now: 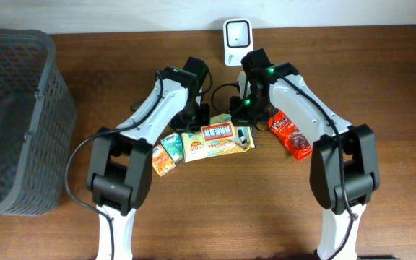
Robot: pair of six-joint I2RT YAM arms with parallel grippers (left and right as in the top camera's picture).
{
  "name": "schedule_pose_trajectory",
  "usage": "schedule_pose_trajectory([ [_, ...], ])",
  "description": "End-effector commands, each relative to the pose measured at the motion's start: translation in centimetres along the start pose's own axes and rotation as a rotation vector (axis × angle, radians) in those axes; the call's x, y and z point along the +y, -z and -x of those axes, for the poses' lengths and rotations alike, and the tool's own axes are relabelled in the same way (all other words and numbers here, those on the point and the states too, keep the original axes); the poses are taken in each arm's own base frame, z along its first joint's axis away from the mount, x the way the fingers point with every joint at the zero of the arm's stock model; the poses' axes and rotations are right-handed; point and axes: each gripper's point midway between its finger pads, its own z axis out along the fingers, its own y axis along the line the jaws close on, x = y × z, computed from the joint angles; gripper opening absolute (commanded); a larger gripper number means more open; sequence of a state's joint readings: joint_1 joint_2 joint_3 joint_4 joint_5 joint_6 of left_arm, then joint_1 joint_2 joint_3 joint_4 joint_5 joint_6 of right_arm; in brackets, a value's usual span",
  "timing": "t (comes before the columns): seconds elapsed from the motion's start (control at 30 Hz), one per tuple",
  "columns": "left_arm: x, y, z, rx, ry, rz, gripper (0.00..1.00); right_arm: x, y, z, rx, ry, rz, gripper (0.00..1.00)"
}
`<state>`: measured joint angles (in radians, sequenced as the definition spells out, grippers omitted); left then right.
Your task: Scan the item barcode
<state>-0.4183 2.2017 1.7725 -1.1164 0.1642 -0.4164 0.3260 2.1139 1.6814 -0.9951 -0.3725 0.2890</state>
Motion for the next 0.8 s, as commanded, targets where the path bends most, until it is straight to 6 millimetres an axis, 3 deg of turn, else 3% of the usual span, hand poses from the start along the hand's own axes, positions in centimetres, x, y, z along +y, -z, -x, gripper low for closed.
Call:
schedule_pose_trajectory([
  [0.0, 1.7, -2.1, -0.1, 0.045, 0.044, 0.045, 0.0, -0.8, -3.0, -0.7, 0.067, -0.032, 0.016, 0.04],
  [0.07, 3.7, -2.7, 0.2, 0.036, 0.056, 0.131, 0.0, -2.2, -4.7, -1.1, 0.099, -0.051, -0.021, 0.04],
  [0.17, 6.4, -2.9, 0.8, 0.013, 0.063, 0.256, 0.0, -5.0, -5.5, -1.1, 0.1, -0.12, -0.138, 0.04],
  [0.33, 9.2, -2.2, 1.7, -0.015, 0.099, 0.331, 0.0, -8.4, -4.5, -1.0, 0.082, -0.243, -0.24, 0.04],
  [0.47, 10.8, -1.1, 2.6, -0.021, 0.149, 0.316, 0.0, -8.5, -3.2, -1.0, 0.078, -0.252, -0.235, 0.04],
  [0.67, 9.2, 3.8, 4.0, -0.042, 0.166, 0.244, 0.0, -5.8, 2.9, 0.5, 0.009, -0.206, -0.217, 0.06],
  [0.7, 8.5, 3.9, 3.8, -0.029, 0.165, 0.208, 0.0, -5.5, 3.8, 0.5, 0.011, -0.197, -0.216, 0.11],
  [0.77, 6.0, 3.4, 3.0, 0.032, 0.11, 0.065, 0.0, -4.7, 4.2, 0.5, 0.022, -0.185, -0.186, 0.13],
])
